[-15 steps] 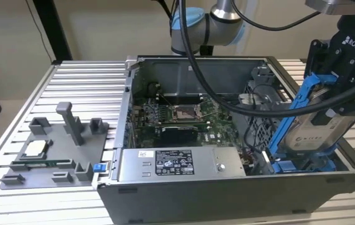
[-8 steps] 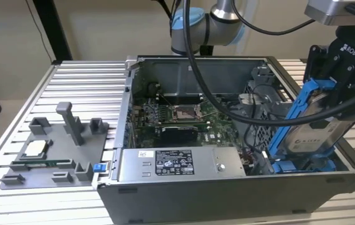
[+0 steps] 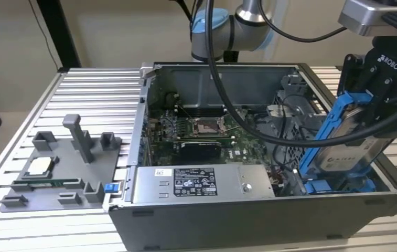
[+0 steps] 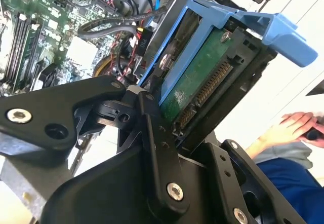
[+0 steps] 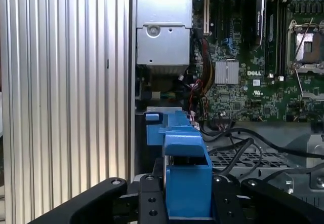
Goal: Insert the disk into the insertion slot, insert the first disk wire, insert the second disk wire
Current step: 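Insert the disk into the insertion slot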
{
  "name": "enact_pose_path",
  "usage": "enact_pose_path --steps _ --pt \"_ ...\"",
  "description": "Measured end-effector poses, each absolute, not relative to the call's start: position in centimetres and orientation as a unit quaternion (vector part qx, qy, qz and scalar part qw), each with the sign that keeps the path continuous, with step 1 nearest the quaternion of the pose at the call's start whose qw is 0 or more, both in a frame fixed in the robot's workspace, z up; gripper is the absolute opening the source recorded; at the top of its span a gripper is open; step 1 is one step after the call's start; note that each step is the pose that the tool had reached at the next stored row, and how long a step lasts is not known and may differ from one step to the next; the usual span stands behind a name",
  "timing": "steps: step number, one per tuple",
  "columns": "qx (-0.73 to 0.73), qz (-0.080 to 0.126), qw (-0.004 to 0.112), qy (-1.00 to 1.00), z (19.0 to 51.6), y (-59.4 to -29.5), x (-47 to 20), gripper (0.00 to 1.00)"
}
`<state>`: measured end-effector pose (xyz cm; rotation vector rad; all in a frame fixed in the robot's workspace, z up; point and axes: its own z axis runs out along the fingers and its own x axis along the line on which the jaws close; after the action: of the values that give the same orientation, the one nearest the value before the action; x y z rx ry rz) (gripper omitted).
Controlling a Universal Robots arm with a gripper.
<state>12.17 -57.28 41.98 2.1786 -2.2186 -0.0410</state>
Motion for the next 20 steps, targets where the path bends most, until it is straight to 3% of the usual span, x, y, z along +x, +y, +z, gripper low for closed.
enact_pose_path --steps 20 --pt "0.701 -0.015 0.014 -0.713 40.1 -57.1 12.6 0.0"
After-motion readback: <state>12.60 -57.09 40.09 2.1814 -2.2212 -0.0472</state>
